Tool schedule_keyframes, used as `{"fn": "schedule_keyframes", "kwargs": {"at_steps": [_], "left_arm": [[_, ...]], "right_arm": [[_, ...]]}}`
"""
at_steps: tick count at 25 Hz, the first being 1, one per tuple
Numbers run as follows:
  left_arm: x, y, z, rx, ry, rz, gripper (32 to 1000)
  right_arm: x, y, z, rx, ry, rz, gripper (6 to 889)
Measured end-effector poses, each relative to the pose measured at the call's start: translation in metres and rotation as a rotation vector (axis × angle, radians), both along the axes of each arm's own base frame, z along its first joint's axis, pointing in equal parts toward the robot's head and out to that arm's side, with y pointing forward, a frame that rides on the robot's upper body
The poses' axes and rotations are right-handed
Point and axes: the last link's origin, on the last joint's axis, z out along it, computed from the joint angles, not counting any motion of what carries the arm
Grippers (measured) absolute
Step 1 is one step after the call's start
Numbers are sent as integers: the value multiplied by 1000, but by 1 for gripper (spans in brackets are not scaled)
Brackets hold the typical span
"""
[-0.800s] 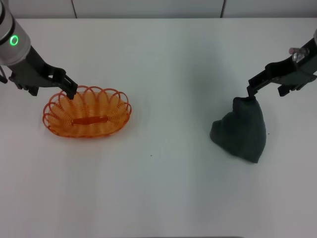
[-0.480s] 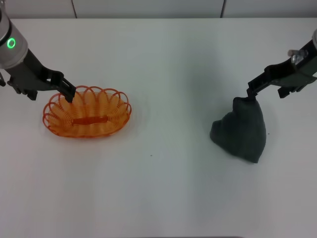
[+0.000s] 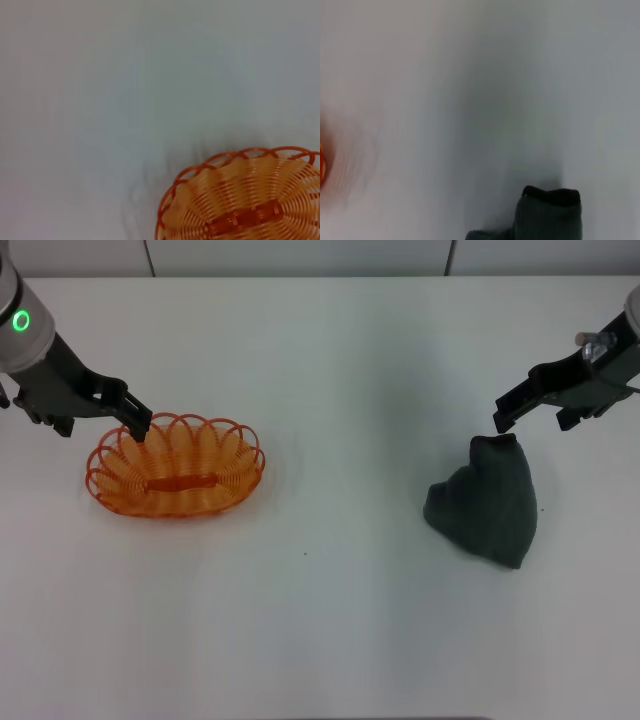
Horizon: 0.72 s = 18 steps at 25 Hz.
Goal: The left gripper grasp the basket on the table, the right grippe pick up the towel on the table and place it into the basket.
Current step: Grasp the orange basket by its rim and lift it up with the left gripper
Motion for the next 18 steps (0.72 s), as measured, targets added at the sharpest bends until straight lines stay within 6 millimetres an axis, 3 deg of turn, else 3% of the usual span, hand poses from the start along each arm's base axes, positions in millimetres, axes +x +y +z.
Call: {"fn": "schedule_keyframes", "kwargs": {"at_steps": [6,18], "left_arm": [[-9,4,-4,-3,15,-13,915],[-57,23,-7,31,83,-41,912]], "right_arm": [[1,-1,0,-1,1,-4,863],[4,-1,0,4,2,-1,855]]}}
